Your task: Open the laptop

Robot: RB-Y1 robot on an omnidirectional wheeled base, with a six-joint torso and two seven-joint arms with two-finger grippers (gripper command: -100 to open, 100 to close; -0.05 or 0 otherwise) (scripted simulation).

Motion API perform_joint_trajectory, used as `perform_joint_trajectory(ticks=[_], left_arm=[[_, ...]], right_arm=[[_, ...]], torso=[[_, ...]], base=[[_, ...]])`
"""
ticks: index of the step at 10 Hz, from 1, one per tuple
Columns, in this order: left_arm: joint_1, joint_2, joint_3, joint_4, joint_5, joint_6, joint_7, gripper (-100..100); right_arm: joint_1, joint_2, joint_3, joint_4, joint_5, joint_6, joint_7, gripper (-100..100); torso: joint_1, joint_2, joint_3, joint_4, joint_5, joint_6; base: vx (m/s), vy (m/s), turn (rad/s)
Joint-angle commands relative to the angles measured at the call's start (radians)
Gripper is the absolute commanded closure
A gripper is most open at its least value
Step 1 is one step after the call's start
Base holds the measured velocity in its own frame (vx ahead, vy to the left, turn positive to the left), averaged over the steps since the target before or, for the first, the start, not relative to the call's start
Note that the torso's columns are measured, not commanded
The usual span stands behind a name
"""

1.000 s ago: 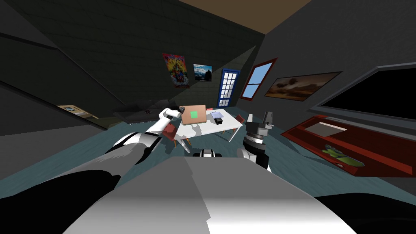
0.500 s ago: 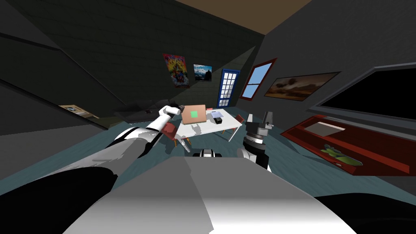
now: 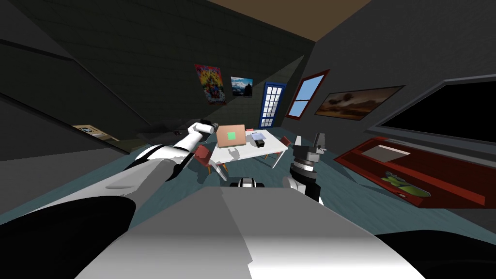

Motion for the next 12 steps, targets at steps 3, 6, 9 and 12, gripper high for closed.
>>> perform_joint_trajectory(ticks=[3, 6, 9, 12], left_arm=[[-0.115, 0.019, -0.045, 0.129, 0.066, -0.012, -0.036, 100], [-0.121, 0.019, -0.045, 0.186, 0.066, -0.012, -0.036, 100], [-0.134, 0.026, -0.084, 0.161, 0.078, 0.034, -0.078, -100], [-0.147, 0.03, -0.127, 0.138, 0.088, 0.081, -0.122, -100]], right_arm=[[0.0, 0.0, 0.0, 0.0, 0.0, 0.0, 0.0, 0], [0.0, 0.0, 0.0, 0.0, 0.0, 0.0, 0.0, 0], [0.0, 0.0, 0.0, 0.0, 0.0, 0.0, 0.0, 0], [0.0, 0.0, 0.0, 0.0, 0.0, 0.0, 0.0, 0]], torso=[[-0.002, 0.004, 0.002, 0.001, -0.001, 0.0], [0.0, 0.0, 0.0, 0.0, 0.0, 0.0], [0.002, 0.0, 0.0, 0.0, 0.0, 0.001], [0.0, 0.001, 0.001, 0.001, 0.0, 0.0]], base=[[-0.039, -0.012, 0.003], [-0.003, 0.0, -0.001], [0.019, 0.07, -0.069], [0.03, 0.138, -0.082]])
